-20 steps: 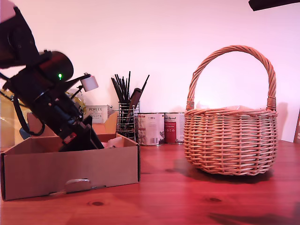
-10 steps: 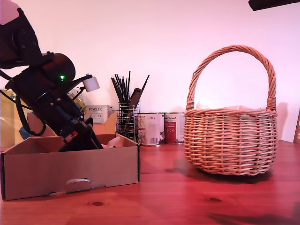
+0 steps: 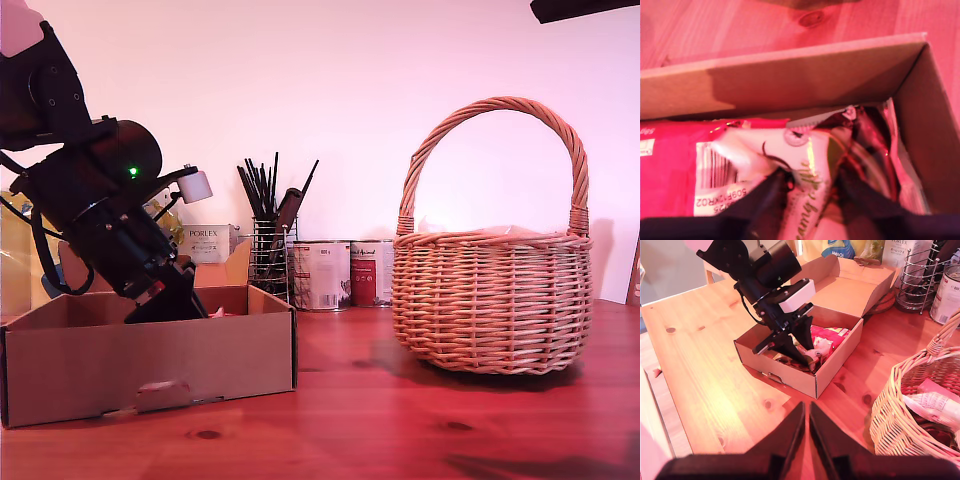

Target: Move the bags of Easter eggs from the cardboard box on the left into the woven basket on the right side.

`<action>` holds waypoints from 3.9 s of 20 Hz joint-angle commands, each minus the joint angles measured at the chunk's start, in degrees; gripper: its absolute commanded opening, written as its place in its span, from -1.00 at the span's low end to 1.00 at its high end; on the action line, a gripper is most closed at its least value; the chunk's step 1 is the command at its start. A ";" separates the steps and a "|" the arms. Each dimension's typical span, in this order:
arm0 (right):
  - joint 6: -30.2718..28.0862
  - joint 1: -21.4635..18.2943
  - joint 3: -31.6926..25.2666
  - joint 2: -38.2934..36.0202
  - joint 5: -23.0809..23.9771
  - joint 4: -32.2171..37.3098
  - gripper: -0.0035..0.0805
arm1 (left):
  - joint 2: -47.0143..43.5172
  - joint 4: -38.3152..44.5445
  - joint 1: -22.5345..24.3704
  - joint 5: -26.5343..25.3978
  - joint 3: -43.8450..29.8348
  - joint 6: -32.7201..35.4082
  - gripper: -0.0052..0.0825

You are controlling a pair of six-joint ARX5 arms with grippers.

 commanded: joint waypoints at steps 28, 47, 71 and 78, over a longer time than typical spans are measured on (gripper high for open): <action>-0.42 0.26 0.35 -0.11 -0.22 0.33 -0.95 | -18.01 -11.72 -0.26 8.28 -0.46 -10.08 -0.64; -0.42 0.26 0.35 -0.11 -0.22 0.59 -0.95 | -9.33 -1.05 0.48 -0.35 -0.46 -1.97 0.77; -0.48 0.26 0.35 -0.11 -0.20 0.57 -0.95 | 4.39 -4.90 -0.15 -1.55 -0.42 0.46 -0.59; -1.38 0.26 0.35 -0.09 -0.02 0.33 -0.95 | 2.05 -7.02 -0.15 -1.60 0.35 -0.22 -0.59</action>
